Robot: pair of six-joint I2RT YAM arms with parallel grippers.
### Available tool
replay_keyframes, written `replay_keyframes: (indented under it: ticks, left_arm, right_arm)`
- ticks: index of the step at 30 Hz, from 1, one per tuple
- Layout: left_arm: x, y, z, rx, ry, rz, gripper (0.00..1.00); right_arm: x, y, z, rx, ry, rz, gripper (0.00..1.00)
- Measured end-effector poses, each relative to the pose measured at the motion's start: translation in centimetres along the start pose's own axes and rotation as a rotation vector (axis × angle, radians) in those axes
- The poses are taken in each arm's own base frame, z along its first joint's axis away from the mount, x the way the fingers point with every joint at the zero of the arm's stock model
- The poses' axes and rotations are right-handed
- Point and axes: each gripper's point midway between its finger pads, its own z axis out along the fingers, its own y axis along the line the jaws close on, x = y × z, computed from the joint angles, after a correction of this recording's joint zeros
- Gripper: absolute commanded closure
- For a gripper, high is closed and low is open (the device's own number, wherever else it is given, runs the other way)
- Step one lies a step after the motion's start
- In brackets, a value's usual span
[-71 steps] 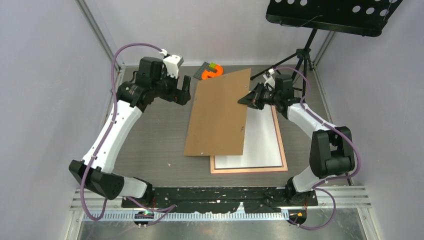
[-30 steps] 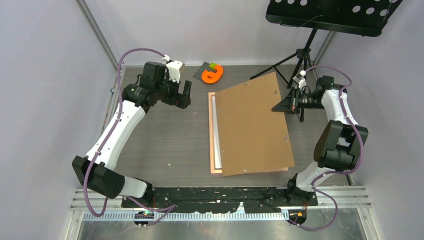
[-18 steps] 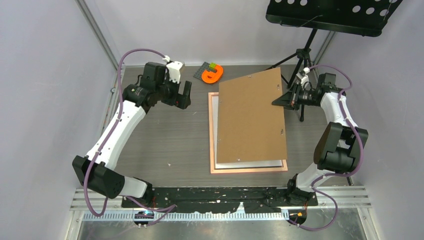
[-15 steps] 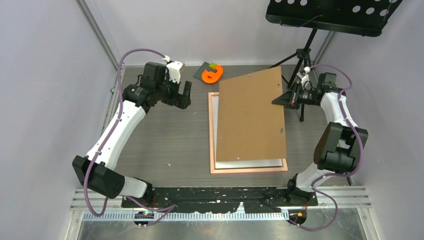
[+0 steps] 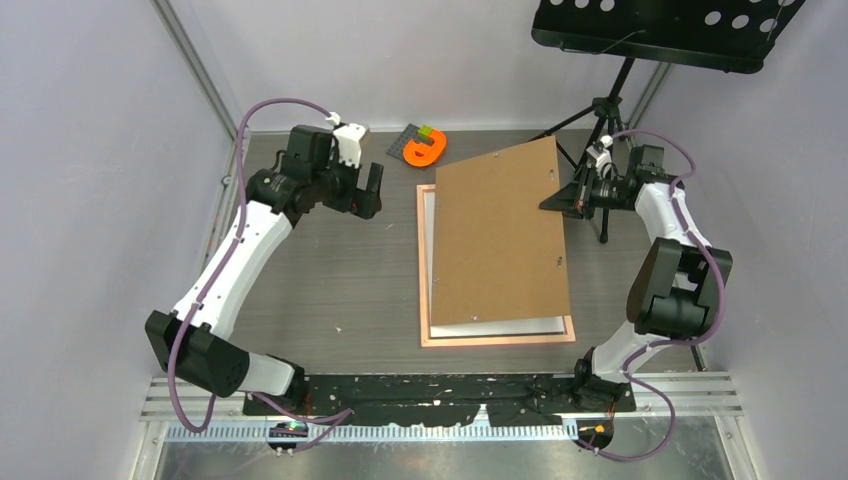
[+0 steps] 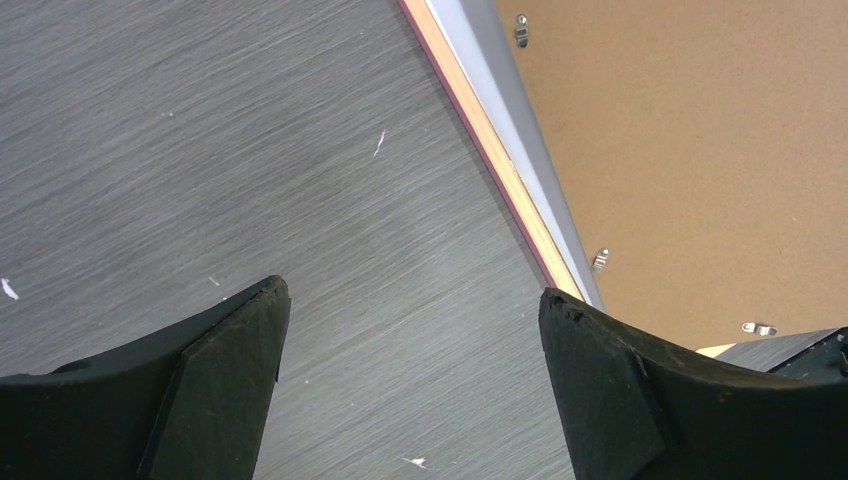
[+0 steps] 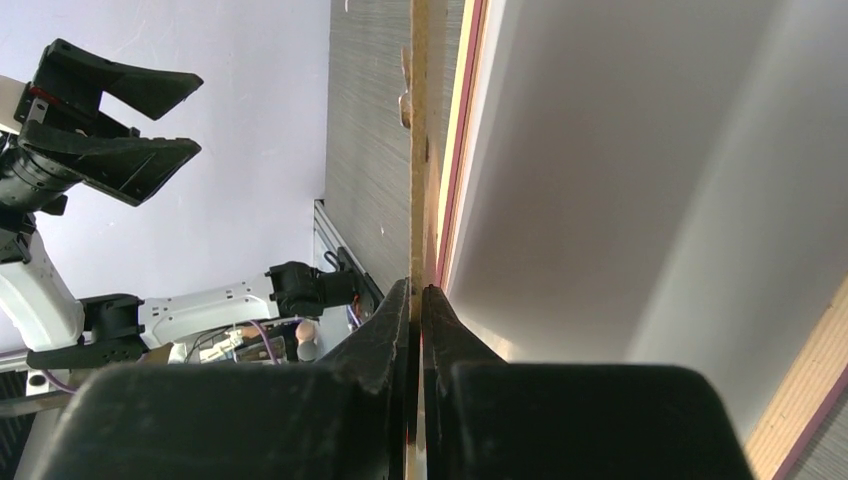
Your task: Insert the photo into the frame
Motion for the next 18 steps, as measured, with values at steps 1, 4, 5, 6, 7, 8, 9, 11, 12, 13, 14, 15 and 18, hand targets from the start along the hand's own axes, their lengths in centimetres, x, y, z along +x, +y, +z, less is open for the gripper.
replay_keyframes:
  ticks: [1, 4, 5, 6, 7, 8, 9, 11, 12, 13, 14, 15, 18]
  left_arm:
    - [0.0, 0.0, 0.0, 0.0, 0.001, 0.0, 0.07]
    - [0.1, 0.0, 0.0, 0.0, 0.001, 0.0, 0.07]
    - [0.0, 0.0, 0.0, 0.0, 0.001, 0.0, 0.07]
    - [0.1, 0.0, 0.0, 0.0, 0.002, 0.0, 0.07]
    - [0.1, 0.0, 0.0, 0.0, 0.002, 0.0, 0.07]
    - [0.1, 0.0, 0.0, 0.0, 0.002, 0.0, 0.07]
    - [0.1, 0.0, 0.0, 0.0, 0.002, 0.0, 0.07]
    - [0.1, 0.0, 0.0, 0.0, 0.002, 0.0, 0.07]
    - [0.1, 0.0, 0.0, 0.0, 0.001, 0.0, 0.07]
    - [0.1, 0.0, 0.0, 0.0, 0.002, 0.0, 0.07]
    - [0.1, 0.0, 0.0, 0.0, 0.002, 0.0, 0.07]
    - [0.1, 0.0, 0.0, 0.0, 0.002, 0.0, 0.07]
    - [0.1, 0.0, 0.0, -0.001, 0.002, 0.0, 0.07]
  right_arm:
    - [0.0, -0.1, 0.1, 0.0, 0.003, 0.002, 0.94]
    - [0.2, -0.2, 0.3, -0.001, 0.011, 0.002, 0.94]
    - [0.2, -0.2, 0.4, -0.001, 0.013, 0.0, 0.94]
    - [0.3, -0.3, 0.5, -0.001, 0.016, 0.0, 0.94]
    - [0.3, -0.3, 0.6, -0.002, 0.02, -0.003, 0.94]
    - [0.4, -0.4, 0.7, -0.002, 0.023, -0.004, 0.94]
    - [0.4, -0.5, 0.8, -0.002, 0.027, -0.005, 0.94]
    - [0.5, -0.8, 1.1, 0.0, 0.035, -0.004, 0.94]
    - [0.6, -0.8, 1.2, 0.001, 0.037, -0.003, 0.94]
    - [0.6, -0.9, 1.2, 0.002, 0.04, -0.001, 0.94]
    - [0.6, -1.0, 1.3, 0.002, 0.043, -0.001, 0.94]
    - [0.7, -1.1, 1.4, 0.002, 0.045, 0.0, 0.94]
    - [0.8, -1.1, 1.5, 0.002, 0.049, 0.001, 0.94]
